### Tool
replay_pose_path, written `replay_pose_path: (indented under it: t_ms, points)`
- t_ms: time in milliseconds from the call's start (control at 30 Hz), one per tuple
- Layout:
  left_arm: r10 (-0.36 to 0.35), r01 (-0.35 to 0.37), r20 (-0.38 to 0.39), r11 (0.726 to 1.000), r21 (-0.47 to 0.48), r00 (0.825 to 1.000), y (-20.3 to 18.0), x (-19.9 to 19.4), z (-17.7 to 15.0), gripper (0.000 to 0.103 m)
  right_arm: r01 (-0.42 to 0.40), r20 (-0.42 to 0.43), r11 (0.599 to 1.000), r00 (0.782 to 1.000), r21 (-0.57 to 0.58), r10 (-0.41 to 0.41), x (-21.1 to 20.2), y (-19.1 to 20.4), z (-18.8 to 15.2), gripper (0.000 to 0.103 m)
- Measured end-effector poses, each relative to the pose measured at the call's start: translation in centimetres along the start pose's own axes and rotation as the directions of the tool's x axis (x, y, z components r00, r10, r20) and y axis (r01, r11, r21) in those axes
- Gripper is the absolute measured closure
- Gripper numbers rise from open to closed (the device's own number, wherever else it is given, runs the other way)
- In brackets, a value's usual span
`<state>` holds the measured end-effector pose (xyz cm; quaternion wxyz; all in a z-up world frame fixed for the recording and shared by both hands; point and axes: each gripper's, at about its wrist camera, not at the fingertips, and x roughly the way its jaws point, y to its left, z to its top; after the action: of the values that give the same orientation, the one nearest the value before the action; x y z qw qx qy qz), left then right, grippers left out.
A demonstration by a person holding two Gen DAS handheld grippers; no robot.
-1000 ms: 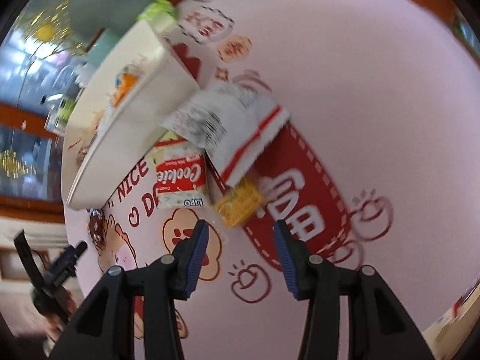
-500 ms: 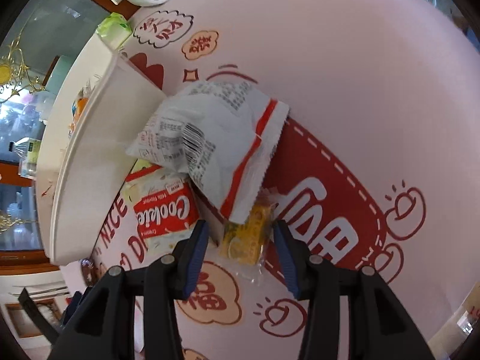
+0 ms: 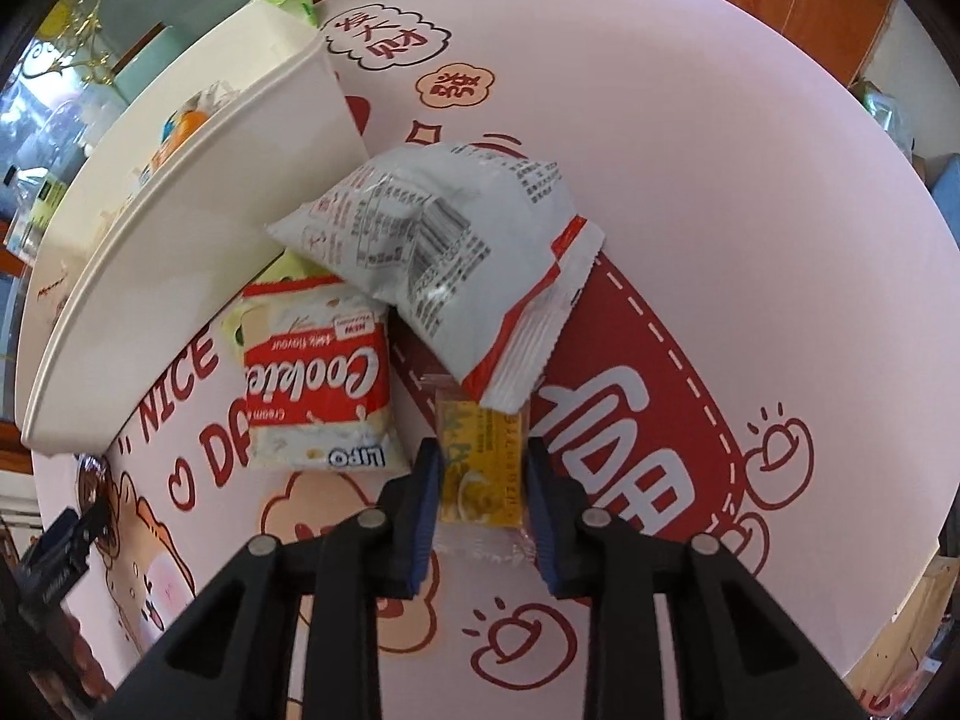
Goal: Organize snacks
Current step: 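Grasp the brown snowflake pack with left tool while right tool grasps the small yellow pack, then carry both packs over the white tray and open both tools to drop them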
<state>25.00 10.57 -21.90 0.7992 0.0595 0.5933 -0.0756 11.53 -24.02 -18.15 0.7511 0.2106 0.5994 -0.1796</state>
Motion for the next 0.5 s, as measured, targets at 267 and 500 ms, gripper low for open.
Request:
replay_pose_path:
  t_ms: [267,500]
  points:
    - [-0.027,0.026,0.035,0.999,0.031,0.999,-0.3,-0.1,0.2,0.068,-0.021,-0.006,0.999,1.000,-0.027,0.021,-0.8,0.0,-2.1,0.075]
    - [-0.043,0.042,0.042,0.999,0.012,0.998,-0.4,-0.8,-1.3,0.070,-0.037,-0.015,0.998,0.999,-0.056,0.036,-1.1,0.2,-3.7,0.076]
